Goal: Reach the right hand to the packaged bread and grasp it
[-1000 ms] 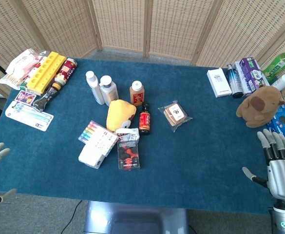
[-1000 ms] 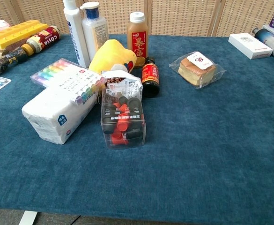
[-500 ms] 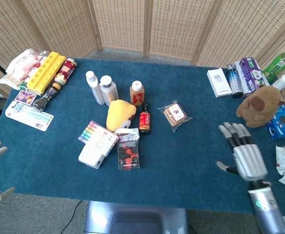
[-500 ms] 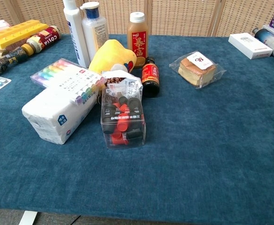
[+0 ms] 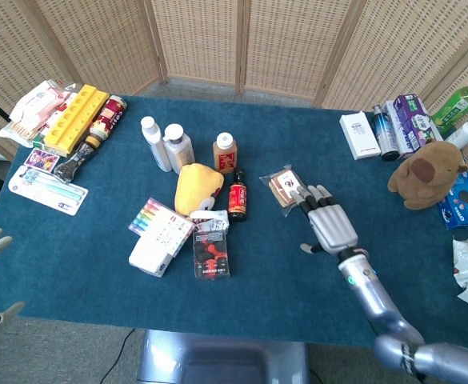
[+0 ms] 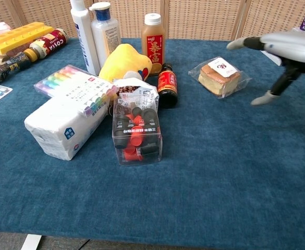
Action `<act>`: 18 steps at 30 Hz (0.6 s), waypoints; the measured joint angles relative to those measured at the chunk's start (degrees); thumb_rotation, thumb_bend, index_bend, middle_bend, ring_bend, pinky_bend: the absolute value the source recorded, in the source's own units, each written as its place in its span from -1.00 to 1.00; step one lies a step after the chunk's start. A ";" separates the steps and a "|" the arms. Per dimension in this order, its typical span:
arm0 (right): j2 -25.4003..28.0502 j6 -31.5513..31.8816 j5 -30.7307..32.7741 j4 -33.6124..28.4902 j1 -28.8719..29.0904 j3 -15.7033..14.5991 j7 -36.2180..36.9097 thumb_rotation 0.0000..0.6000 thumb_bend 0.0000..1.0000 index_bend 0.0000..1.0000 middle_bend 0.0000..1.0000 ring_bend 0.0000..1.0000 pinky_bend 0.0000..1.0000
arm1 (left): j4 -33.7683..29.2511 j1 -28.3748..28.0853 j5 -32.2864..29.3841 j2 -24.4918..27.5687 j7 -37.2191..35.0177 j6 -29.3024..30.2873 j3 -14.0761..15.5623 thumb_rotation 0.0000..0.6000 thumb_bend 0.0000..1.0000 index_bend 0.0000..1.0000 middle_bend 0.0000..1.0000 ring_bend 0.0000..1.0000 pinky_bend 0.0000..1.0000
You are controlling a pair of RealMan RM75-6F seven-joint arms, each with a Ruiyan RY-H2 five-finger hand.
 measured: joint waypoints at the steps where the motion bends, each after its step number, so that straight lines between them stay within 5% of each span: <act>1: -1.12 -0.88 1.86 1.24 1.38 0.49 -1.14 1.00 -1.00 -1.00 -1.00 -1.00 -1.00 | 0.03 -0.03 -0.12 -0.04 0.02 -0.07 -0.04 1.00 -1.00 -0.76 -1.00 -1.00 -1.00; 18: -12.07 -8.40 16.53 20.34 16.19 3.09 -9.87 1.00 -1.00 -1.00 -1.00 -1.00 -1.00 | 0.03 0.13 -2.34 0.19 0.06 -0.08 -0.65 1.00 -1.00 -0.76 -1.00 -1.00 -1.00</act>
